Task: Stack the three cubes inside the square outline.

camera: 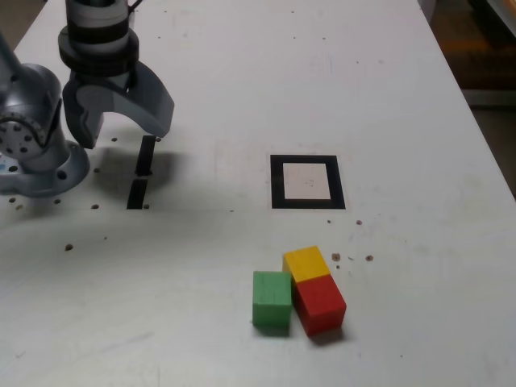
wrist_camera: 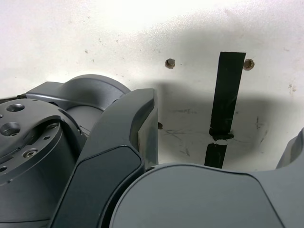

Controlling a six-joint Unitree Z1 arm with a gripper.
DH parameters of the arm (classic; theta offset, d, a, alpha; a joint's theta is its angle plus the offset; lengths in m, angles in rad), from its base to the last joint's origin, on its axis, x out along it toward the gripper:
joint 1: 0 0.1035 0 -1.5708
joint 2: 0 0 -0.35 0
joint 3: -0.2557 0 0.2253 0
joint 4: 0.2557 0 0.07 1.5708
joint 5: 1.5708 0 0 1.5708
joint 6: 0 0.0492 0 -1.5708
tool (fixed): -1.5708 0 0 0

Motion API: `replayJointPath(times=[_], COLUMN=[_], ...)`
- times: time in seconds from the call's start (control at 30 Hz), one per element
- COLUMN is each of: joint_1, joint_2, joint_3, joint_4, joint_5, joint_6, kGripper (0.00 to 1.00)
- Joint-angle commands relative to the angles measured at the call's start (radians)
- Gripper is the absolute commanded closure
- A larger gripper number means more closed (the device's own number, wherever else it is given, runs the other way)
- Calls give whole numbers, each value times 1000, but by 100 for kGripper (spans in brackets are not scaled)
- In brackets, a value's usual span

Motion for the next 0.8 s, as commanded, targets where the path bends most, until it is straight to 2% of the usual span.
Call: replayJointPath(times=[0.0,0.33,0.43,0.63,0.77], joint_1=[1,1,-7,-77,-149], joint_2=[3,5,4,9,16], joint_3=[2,-43,-124,-353,-435], joint_4=[-3,14,73,290,341], joint_5=[1,1,2,36,22], joint_6=[-1,-6,-19,-94,-167], kGripper=[0,0,0,1,2])
